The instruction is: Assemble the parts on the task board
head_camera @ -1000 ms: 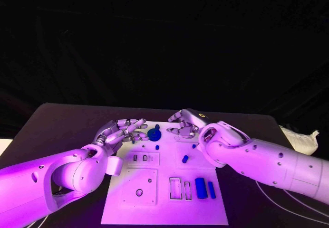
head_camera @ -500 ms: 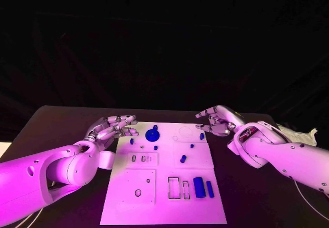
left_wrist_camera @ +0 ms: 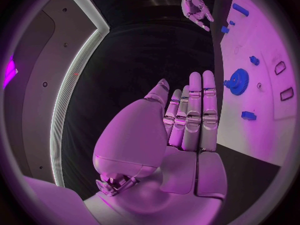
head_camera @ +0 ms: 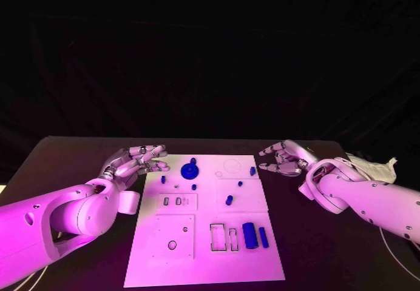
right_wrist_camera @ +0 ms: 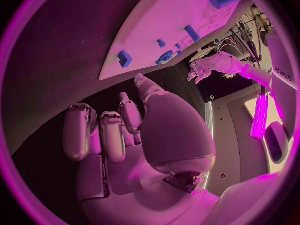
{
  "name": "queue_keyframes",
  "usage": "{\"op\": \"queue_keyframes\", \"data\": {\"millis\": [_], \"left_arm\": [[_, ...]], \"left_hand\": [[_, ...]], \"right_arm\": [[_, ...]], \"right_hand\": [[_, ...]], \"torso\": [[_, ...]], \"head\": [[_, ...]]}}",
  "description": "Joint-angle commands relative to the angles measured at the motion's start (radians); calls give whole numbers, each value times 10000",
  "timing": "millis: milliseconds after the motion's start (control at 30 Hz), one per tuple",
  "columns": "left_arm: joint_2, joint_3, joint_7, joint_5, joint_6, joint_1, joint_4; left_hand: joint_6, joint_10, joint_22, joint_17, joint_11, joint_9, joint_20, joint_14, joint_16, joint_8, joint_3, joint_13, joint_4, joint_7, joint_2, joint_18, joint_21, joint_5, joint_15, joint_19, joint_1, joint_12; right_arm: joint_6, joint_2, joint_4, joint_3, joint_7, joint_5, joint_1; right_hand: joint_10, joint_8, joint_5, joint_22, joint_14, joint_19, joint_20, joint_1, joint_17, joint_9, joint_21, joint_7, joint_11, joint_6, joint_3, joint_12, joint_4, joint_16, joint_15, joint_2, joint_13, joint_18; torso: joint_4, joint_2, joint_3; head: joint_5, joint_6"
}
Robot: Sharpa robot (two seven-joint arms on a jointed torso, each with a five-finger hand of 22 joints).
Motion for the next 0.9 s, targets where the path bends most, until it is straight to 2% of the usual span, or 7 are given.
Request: {"op": "queue_keyframes", "data": {"millis": [33,133,233,367,467,600,900], "left_arm": [[11,8,138,59,251,8,-4],[33,7,133,60,263,7,-9],[53,7,129,61,277,6,-12],[68,6,121,61,286,4,-41],[77,6,119,62,289,3,-59],[95,5,108,62,308,1,-81],[126,4,94,62,336,-2,-112]], "left_hand": [[-5,-48,15,10,-10,-8,-8,-53,-30,-44,36,-8,-4,63,-15,87,56,-12,-8,-78,77,-24],[-5,-48,15,10,-10,-8,-8,-53,-30,-44,36,-8,-4,63,-15,87,56,-12,-8,-78,77,-24],[-5,-48,15,10,-10,-8,-8,-53,-30,-44,36,-8,-4,63,-15,87,56,-12,-8,-78,77,-24],[0,-44,18,22,-12,-6,-8,-55,-38,-41,54,-7,-9,62,-14,88,60,-13,-9,-84,73,-21],[0,-44,18,22,-12,-6,-8,-55,-38,-41,54,-7,-9,62,-14,88,60,-13,-9,-84,73,-21],[0,-44,18,22,-12,-6,-8,-55,-38,-41,54,-7,-9,62,-14,88,60,-13,-9,-84,73,-21],[1,-44,19,27,-12,-6,-8,-55,-40,-41,60,-6,-11,63,-16,87,61,-14,-9,-86,69,-21]], "right_arm": [[507,148,-216,-1,225,80,-72],[578,288,-413,-1,228,65,-109],[613,427,-570,-2,224,9,-148],[589,643,-762,-4,191,-228,-216],[584,748,-833,-5,188,-302,-254],[471,875,-926,-5,157,-415,-297],[441,1136,-1182,-6,89,-502,-333]], "right_hand": [[-13,-49,-55,-21,852,28,14,21,1859,-15,43,-19,25,44,-21,-39,-77,23,-9,-124,-22,-50],[-17,-52,-67,-22,852,27,14,24,1857,-17,43,-18,25,36,-25,-45,-84,22,-8,-132,-25,-50],[-16,-53,-71,-28,853,24,14,26,1861,-18,40,-18,25,34,-26,-43,-87,24,-8,-134,-23,-49],[-3,-52,-80,-17,855,28,15,43,1874,-18,44,-19,25,31,-19,-20,-100,31,-8,-124,-4,-51],[1,-48,-86,-13,856,29,15,65,1879,-17,46,-19,23,37,-8,-12,-117,34,-9,-110,3,-51],[12,-42,-89,-2,858,33,15,102,1887,-15,51,-19,21,45,16,3,-144,39,-10,-78,17,-53],[30,-33,-89,3,859,35,14,132,1891,-12,54,-17,22,63,49,31,-166,40,-10,-27,39,-54]], "torso": [[-6,-2,-8],[21,-1,-20],[16,-13,-20],[-1,-13,-13],[35,-11,-12],[49,-14,-16],[39,-10,-8]], "head": [[-46,-52],[-97,-72],[-69,-120],[-44,-119],[-70,-137],[-54,-139],[-52,-137]]}}
